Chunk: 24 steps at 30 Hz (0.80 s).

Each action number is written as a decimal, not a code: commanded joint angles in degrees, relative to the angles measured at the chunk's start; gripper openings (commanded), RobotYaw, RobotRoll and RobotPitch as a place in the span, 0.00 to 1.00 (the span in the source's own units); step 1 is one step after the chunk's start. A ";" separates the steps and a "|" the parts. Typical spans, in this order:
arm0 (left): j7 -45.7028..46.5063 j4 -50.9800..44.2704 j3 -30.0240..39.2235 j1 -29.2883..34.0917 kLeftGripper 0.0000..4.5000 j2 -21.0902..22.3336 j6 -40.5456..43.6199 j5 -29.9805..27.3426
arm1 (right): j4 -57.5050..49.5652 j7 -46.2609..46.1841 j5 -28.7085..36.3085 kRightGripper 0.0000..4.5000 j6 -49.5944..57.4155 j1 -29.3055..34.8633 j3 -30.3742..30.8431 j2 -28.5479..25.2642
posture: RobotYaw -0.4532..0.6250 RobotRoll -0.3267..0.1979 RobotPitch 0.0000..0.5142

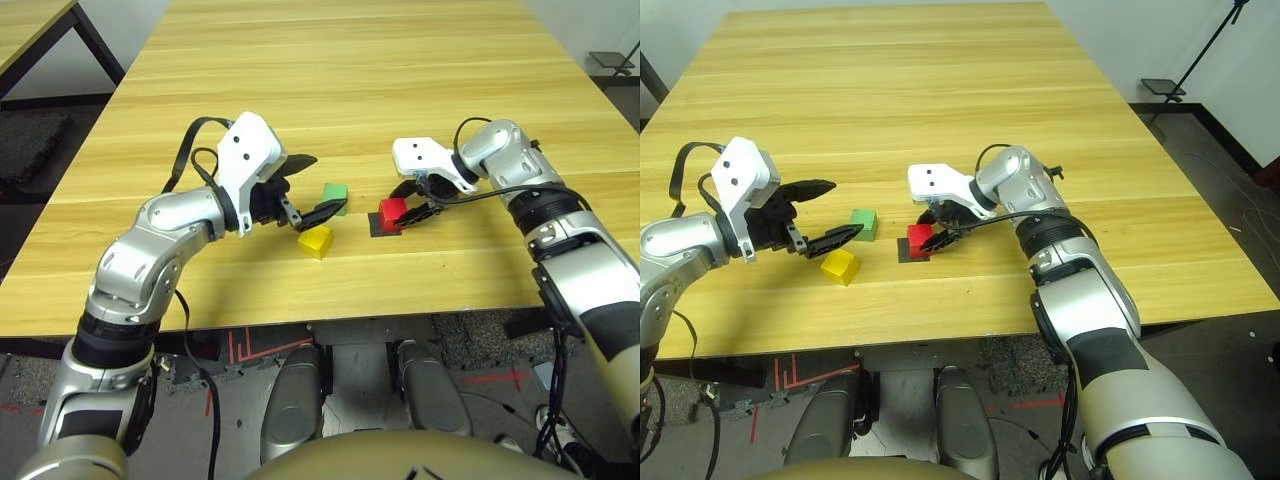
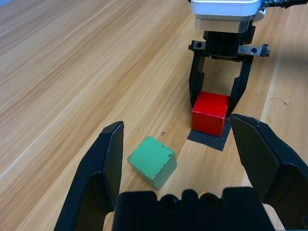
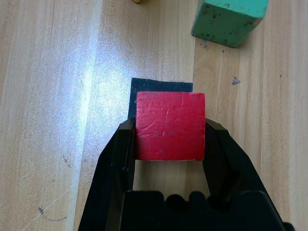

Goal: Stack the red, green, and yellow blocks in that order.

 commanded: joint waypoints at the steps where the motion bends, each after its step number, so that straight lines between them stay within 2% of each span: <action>1: -0.11 -0.29 0.36 0.87 1.00 0.35 0.20 0.44 | -1.99 0.68 0.63 0.45 1.27 1.44 1.15 0.40 | 0.94 0.33 0.25; 6: -1.36 2.92 -0.59 -0.99 1.00 0.02 -1.89 1.66 | -3.33 1.12 0.95 0.47 1.65 2.17 1.55 0.05 | 0.94 0.33 0.25; 13: -10.29 14.30 -7.34 -8.79 1.00 1.40 -8.84 7.80 | -2.47 1.13 1.93 0.97 0.27 1.90 0.53 -2.27 | 0.89 0.37 0.20; 17: -17.87 22.66 -12.28 -15.19 1.00 2.64 -13.11 12.25 | -1.07 2.37 4.68 0.99 -1.76 0.44 -1.91 -4.78 | 0.84 0.41 0.17; 20: -23.62 31.75 -16.28 -21.14 1.00 2.15 -17.86 16.33 | 2.37 4.89 11.98 0.99 -3.74 -1.85 -4.15 -7.81 | 0.80 0.44 0.16; 24: -28.92 43.03 -19.22 -26.85 1.00 0.04 -24.63 20.82 | 3.08 5.21 19.27 0.99 -5.73 -2.06 -1.81 -12.74 | 0.75 0.47 0.14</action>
